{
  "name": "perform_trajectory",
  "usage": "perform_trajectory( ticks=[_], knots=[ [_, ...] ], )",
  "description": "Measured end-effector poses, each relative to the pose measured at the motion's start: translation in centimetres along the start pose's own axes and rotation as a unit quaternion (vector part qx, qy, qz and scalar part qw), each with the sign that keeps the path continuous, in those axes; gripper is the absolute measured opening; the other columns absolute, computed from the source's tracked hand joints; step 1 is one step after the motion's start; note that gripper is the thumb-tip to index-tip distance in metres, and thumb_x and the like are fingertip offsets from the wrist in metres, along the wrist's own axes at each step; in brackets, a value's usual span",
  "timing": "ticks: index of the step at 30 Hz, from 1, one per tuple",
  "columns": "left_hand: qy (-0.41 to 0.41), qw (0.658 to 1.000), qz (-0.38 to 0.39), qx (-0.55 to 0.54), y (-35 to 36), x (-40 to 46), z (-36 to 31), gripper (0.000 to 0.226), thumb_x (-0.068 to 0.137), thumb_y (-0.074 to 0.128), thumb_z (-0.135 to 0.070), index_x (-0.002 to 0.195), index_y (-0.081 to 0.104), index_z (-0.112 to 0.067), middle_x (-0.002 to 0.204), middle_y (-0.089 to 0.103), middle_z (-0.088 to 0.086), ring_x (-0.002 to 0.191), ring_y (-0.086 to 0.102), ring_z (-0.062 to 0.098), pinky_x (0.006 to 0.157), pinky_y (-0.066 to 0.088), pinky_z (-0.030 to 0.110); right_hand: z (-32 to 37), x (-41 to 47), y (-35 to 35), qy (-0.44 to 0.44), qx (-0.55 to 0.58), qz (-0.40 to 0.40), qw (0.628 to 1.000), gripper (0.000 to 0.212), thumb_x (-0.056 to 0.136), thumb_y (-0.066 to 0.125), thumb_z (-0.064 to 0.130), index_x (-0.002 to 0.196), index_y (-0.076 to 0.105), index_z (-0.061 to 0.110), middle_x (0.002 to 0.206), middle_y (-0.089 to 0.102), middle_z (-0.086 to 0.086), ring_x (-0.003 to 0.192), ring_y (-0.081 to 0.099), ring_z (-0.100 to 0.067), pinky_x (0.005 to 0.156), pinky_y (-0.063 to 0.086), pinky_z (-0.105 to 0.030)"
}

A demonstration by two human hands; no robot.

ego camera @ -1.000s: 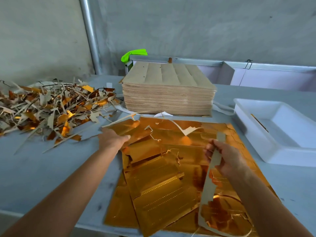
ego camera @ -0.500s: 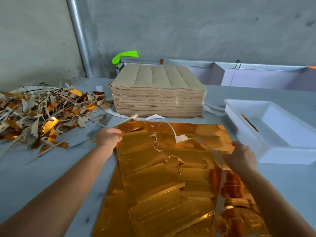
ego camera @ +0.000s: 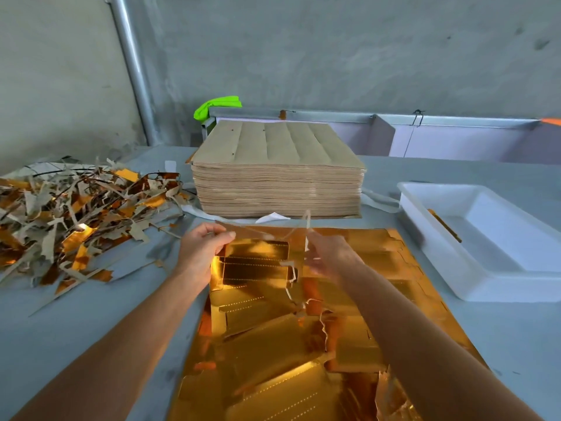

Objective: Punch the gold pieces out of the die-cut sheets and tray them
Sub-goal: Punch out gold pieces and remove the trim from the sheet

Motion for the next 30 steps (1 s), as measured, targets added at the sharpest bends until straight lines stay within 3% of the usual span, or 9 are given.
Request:
perform_trajectory(
  ticks=[4, 7, 10, 14, 17, 20, 23, 25, 30],
  knots=[
    [0.038, 0.995, 0.089, -0.005, 0.8, -0.8, -0.2, 0.022, 0.077, 0.064, 0.009, 0.072, 0.056, -0.011, 0.049, 0.052, -0.010, 0.045, 0.045, 0.004, 0.053, 0.042, 0.018, -2.0, 0.1, 2.1, 0.125, 0.103, 0.091, 0.983, 0.043, 0.091, 0.058, 0.041, 0.107, 0.055, 0.002, 0.102, 0.064, -0.018, 0.093, 0.064, -0.030, 0.075, 0.055, -0.037],
    [0.061, 0.988, 0.140, -0.013, 1.6, -1.0, -0.8, 0.024, 0.076, 0.063, 0.011, 0.070, 0.055, -0.011, 0.051, 0.050, -0.006, 0.046, 0.042, 0.006, 0.048, 0.039, 0.014, -2.8, 0.5, 2.8, 0.128, 0.211, 0.095, 0.964, 0.034, 0.083, 0.069, 0.034, 0.103, 0.062, 0.008, 0.105, 0.070, -0.015, 0.102, 0.066, -0.033, 0.092, 0.051, -0.046],
    [0.074, 0.980, 0.183, 0.018, 2.3, -1.4, -0.9, 0.024, 0.075, 0.065, 0.011, 0.073, 0.058, -0.012, 0.056, 0.052, -0.002, 0.050, 0.044, 0.008, 0.048, 0.040, 0.015, -2.6, 0.5, 2.6, 0.120, 0.274, 0.065, 0.952, 0.025, 0.081, 0.072, 0.015, 0.102, 0.061, 0.007, 0.096, 0.073, -0.015, 0.088, 0.071, -0.031, 0.080, 0.057, -0.045],
    [0.033, 0.983, 0.172, 0.046, 2.2, -1.2, -0.3, 0.035, 0.075, 0.073, -0.003, 0.106, 0.060, -0.012, 0.070, 0.063, 0.004, 0.066, 0.060, 0.016, 0.068, 0.052, 0.031, -1.4, 0.6, 1.0, 0.050, 0.262, 0.017, 0.964, 0.009, 0.090, 0.062, 0.014, 0.097, 0.057, 0.012, 0.102, 0.065, -0.016, 0.090, 0.067, -0.028, 0.055, 0.057, -0.028],
    [0.009, 0.983, 0.132, 0.130, 2.2, -0.9, -0.4, 0.057, 0.078, 0.074, -0.021, 0.129, 0.049, -0.018, 0.088, 0.067, 0.004, 0.085, 0.064, 0.017, 0.077, 0.050, 0.034, -0.4, 0.3, -0.4, 0.007, 0.239, 0.012, 0.971, 0.002, 0.094, 0.056, 0.017, 0.094, 0.058, 0.016, 0.105, 0.059, -0.014, 0.092, 0.062, -0.028, 0.054, 0.054, -0.028],
    [0.083, 0.935, 0.071, 0.338, 2.8, -1.0, -1.9, 0.077, 0.079, 0.072, -0.043, 0.143, 0.034, -0.024, 0.122, 0.056, 0.003, 0.108, 0.054, 0.016, 0.086, 0.045, 0.031, 0.0, 0.0, -1.2, -0.021, 0.188, 0.000, 0.982, 0.004, 0.095, 0.055, 0.019, 0.092, 0.057, 0.017, 0.106, 0.055, -0.013, 0.097, 0.059, -0.030, 0.056, 0.053, -0.027],
    [0.256, 0.865, 0.052, 0.429, 5.2, -2.2, -5.1, 0.078, 0.078, 0.072, -0.045, 0.143, 0.036, -0.021, 0.140, 0.045, 0.004, 0.128, 0.042, 0.021, 0.103, 0.038, 0.039, 0.3, -0.5, -1.3, -0.065, 0.137, 0.011, 0.988, 0.006, 0.095, 0.056, 0.019, 0.089, 0.058, 0.017, 0.095, 0.057, -0.008, 0.085, 0.062, -0.022, 0.054, 0.052, -0.023],
    [0.323, 0.826, 0.125, 0.445, 8.0, -3.0, -6.8, 0.067, 0.079, 0.071, -0.043, 0.137, 0.046, -0.022, 0.136, 0.050, 0.000, 0.125, 0.043, 0.017, 0.104, 0.036, 0.036, 0.7, -0.9, -1.1, -0.112, 0.104, 0.044, 0.987, 0.006, 0.093, 0.059, 0.018, 0.089, 0.062, 0.016, 0.085, 0.063, -0.004, 0.071, 0.066, -0.014, 0.051, 0.052, -0.021],
    [0.289, 0.754, 0.252, 0.533, 12.5, -3.2, -8.2, 0.040, 0.081, 0.068, -0.046, 0.117, 0.064, -0.029, 0.105, 0.064, -0.014, 0.100, 0.051, 0.007, 0.091, 0.033, 0.029, 1.5, -1.5, -0.7, -0.178, -0.003, 0.099, 0.979, 0.005, 0.092, 0.061, 0.015, 0.094, 0.064, 0.013, 0.085, 0.067, -0.006, 0.075, 0.061, -0.019, 0.059, 0.053, -0.024]
  ],
)
Point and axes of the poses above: each hand's wrist, its own x-axis towards the middle knuckle, its own y-axis out of the palm, z = x × y, the point moved 5 cm from there along x, towards the middle knuckle
